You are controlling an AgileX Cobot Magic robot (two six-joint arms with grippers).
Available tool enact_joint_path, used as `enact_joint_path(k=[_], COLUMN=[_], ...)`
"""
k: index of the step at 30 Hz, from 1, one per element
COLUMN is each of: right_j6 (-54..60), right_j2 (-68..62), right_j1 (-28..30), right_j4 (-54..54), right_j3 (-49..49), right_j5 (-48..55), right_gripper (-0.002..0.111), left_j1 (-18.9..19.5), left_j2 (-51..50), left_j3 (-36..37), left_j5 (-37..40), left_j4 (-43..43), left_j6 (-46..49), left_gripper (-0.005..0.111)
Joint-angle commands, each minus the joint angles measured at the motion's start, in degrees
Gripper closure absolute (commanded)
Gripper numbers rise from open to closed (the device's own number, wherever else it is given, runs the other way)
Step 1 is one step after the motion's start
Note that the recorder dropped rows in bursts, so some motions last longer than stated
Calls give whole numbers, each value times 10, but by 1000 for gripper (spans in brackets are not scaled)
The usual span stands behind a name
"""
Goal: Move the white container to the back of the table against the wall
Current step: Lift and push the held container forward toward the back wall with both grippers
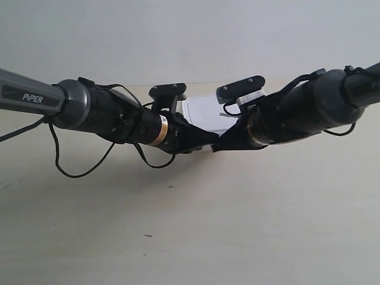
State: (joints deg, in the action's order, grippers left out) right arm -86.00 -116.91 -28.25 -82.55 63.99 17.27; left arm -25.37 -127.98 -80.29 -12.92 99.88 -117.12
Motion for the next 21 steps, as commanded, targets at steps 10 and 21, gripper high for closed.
enact_joint_path(k=[10,21], right_j6=[145,182], right_j2=[-52,-90], right_j1=[1,4], right_j4=[92,93], right_j3=[81,134], right_j5=[24,53], right_gripper=[108,108], left_j1=[9,13], left_j2=[-39,-67], left_j3=[-68,-115], left_j5=[-5,-8], left_j4=[1,1], left_j6=[-2,-3], left_gripper=[107,107])
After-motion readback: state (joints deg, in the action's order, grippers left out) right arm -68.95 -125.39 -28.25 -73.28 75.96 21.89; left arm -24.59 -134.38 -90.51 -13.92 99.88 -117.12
